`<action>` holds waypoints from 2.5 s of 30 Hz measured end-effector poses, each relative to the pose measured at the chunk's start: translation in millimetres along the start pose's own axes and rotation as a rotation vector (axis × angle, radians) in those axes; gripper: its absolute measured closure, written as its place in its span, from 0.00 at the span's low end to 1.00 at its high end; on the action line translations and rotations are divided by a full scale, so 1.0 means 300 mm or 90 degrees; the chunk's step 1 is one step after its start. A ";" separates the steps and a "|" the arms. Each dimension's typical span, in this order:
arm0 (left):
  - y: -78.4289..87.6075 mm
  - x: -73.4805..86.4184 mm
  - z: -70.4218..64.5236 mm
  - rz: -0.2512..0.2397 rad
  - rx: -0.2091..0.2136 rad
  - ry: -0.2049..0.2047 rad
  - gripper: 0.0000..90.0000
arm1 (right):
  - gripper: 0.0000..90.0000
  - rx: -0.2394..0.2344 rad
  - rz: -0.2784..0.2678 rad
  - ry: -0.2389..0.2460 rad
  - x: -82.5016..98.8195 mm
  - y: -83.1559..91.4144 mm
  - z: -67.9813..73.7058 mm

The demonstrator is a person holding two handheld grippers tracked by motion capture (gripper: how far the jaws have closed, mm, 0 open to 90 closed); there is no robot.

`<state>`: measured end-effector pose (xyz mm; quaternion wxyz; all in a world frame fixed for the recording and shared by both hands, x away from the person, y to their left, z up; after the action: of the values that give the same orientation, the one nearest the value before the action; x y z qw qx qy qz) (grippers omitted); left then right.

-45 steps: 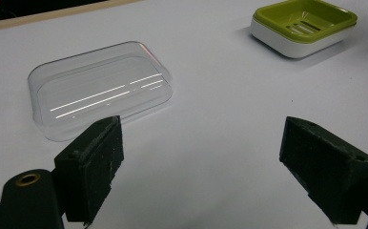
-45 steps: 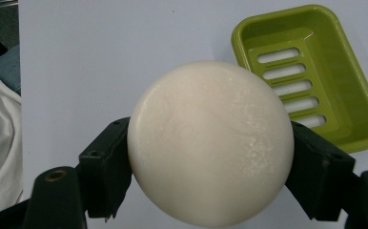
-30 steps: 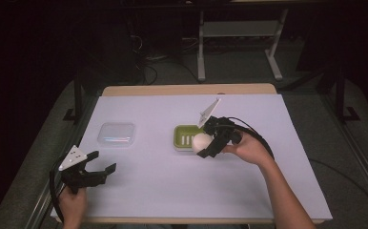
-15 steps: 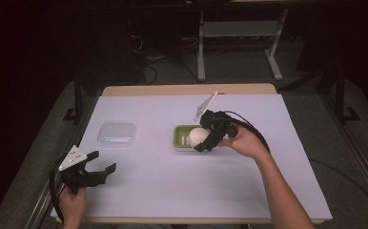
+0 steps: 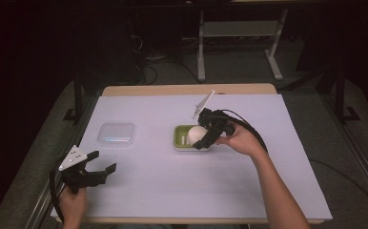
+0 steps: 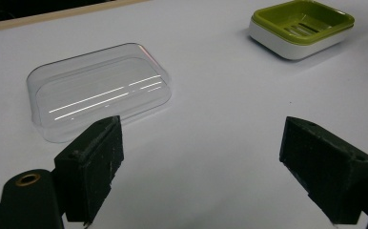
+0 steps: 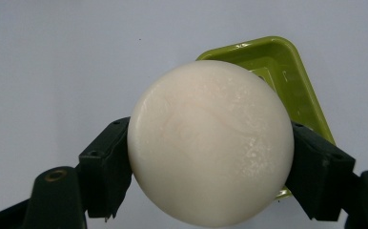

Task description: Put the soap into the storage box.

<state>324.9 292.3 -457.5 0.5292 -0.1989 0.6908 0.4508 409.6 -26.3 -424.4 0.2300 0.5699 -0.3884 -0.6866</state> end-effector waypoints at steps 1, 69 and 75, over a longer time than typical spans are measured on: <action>0.001 0.001 0.000 0.003 0.000 -0.001 0.16 | 0.27 0.000 -0.002 0.000 -0.001 -0.004 -0.002; -0.001 0.003 0.000 0.006 0.004 -0.001 0.16 | 0.26 0.025 0.047 -0.083 0.034 -0.185 -0.146; -0.001 0.003 0.000 0.006 0.004 -0.001 0.16 | 0.26 0.025 0.051 -0.084 0.037 -0.192 -0.147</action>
<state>324.8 292.3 -458.5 0.5287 -0.1935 0.6926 0.4509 456.7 -12.5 -479.2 0.2196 0.5120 -0.4385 -0.7052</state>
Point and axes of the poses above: each handheld gripper's, and its own axes: y roughly backward along the jaws, x roughly out of its underside, z roughly to its left, the point moved 9 cm from there along -y, roughly forward along the jaws, and after that the axes turned 6 degrees about -z, right-handed, at the moved point
